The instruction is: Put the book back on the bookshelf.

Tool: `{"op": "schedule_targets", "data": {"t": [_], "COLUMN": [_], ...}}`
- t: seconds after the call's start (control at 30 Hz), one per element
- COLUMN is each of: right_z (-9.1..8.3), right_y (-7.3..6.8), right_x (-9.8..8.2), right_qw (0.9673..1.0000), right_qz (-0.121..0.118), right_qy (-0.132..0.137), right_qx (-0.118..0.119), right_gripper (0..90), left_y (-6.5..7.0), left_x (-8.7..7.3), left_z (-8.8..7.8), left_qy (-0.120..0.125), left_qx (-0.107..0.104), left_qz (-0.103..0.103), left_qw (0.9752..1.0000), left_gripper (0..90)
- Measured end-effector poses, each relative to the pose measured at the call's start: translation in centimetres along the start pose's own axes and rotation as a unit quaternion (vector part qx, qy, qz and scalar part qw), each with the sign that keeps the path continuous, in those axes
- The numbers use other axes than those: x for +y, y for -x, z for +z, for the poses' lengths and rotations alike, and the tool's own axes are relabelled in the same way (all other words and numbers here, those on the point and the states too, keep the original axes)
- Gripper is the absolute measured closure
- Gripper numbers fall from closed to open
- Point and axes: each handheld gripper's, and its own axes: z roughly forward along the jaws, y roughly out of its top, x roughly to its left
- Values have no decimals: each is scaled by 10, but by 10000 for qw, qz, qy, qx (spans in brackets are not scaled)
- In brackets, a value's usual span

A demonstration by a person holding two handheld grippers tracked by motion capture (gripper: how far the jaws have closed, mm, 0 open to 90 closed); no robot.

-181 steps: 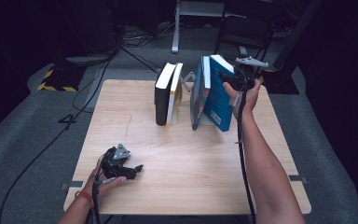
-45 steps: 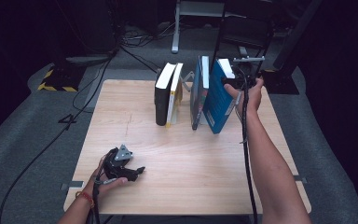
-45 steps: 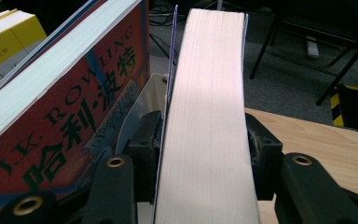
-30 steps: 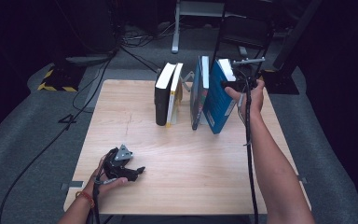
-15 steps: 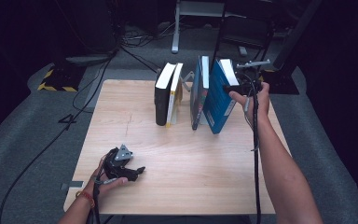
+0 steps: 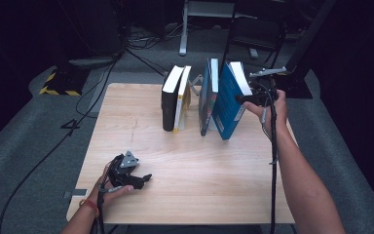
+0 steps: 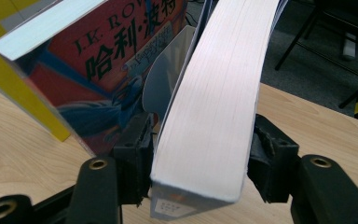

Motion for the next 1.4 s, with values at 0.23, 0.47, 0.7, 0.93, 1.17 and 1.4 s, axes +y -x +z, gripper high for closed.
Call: {"op": "schedule_targets", "data": {"t": [0.23,0.47,0.7,0.93,1.17,1.4], "right_z": [-5,-10,-15,-19,-24,-25], "right_y": [2,1,2,2,0,-4], "right_x": [-5,-11,-20,-30,-40,-60], "right_qw": [10000,9999,9997,9993,9986,9973], "right_qz": [-34,-117,-193,-295,-427,-613], "right_qy": [29,25,31,17,40,18], "right_qx": [46,81,155,209,324,415], "right_gripper": [472,471,467,457,443,428], "left_y": [0,0,0,0,0,0], "left_x": [0,0,0,0,0,0], "left_z": [0,0,0,0,0,0], "left_qy": [2,6,1,6,7,7], "left_qx": [4,4,8,5,10,7], "left_qz": [-2,-6,-5,-8,-3,-11], "left_qw": [10000,10000,10000,10000,10000,10000], "left_gripper": [192,192,191,191,192,192]}}
